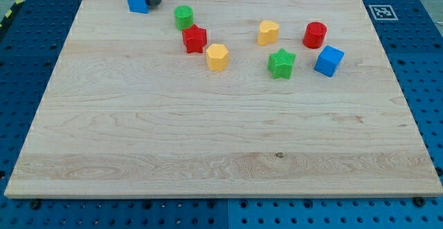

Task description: Slide your arm to the center right

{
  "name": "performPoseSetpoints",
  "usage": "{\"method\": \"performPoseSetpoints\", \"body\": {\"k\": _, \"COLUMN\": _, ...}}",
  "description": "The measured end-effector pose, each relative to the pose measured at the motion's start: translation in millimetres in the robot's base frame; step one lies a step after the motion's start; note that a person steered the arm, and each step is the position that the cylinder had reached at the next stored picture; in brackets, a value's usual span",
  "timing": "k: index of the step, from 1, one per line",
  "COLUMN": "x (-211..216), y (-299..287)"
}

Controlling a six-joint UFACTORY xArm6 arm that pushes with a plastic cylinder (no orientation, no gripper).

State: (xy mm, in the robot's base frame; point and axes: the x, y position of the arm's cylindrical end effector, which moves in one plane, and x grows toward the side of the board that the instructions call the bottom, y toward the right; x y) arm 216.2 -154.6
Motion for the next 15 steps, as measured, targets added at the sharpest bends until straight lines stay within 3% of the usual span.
{"method": "performPoseSetpoints", "body": {"k": 3, "x": 0, "y": -9}}
{"method": "performPoseSetpoints", "body": {"k": 5, "x": -4, "y": 94}}
{"method": "performPoseSetpoints", "body": {"k": 7, "x": -4, "y": 122}}
{"method": "performPoseSetpoints", "body": {"k": 9, "x": -4, "y": 242}}
{"method": "performPoseSetpoints", "body": {"k": 12, "x": 138, "y": 383}}
{"method": "performPoseSetpoints", "body": {"k": 13, "x": 146, "y": 390}}
{"method": "performPoseSetpoints", "body": {"k": 15, "x": 201, "y": 393}}
